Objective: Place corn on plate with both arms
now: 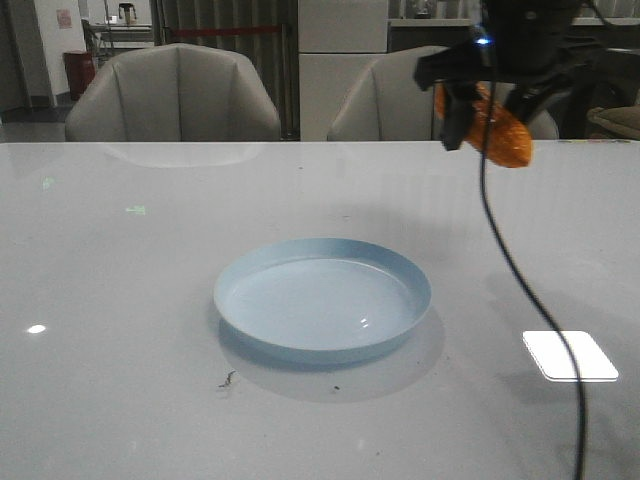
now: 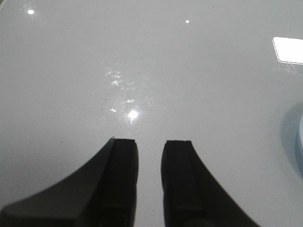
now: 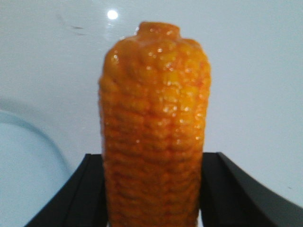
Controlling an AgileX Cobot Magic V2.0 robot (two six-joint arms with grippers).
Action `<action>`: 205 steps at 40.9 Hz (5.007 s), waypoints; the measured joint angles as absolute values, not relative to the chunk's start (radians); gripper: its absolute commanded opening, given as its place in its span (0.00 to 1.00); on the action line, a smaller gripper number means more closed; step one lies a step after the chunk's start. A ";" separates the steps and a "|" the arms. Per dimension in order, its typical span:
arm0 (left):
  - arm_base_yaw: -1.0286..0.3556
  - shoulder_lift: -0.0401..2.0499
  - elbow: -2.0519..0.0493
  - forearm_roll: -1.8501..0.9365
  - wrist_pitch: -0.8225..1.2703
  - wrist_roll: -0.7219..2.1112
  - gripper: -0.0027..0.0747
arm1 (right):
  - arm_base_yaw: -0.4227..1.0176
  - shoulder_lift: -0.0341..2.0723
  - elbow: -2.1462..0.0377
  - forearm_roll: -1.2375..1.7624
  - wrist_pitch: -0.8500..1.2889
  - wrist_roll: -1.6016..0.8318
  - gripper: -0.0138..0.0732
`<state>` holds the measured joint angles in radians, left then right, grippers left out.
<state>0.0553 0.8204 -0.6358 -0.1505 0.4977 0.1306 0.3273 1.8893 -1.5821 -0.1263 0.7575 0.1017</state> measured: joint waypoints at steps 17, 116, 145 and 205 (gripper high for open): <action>0.055 0.820 -0.636 -0.155 0.498 0.131 0.33 | 0.593 2.037 -1.584 -0.119 0.783 0.095 0.68; 0.055 0.820 -0.636 -0.155 0.520 0.131 0.16 | 0.122 0.599 -0.641 -0.064 0.787 0.175 0.80; 0.051 0.798 -0.618 -0.155 0.487 0.131 0.16 | 0.122 0.599 -0.641 -0.064 0.785 0.175 0.80; -0.026 -0.006 0.011 -0.039 0.137 0.131 0.16 | 0.122 0.599 -0.641 -0.064 0.783 0.175 0.80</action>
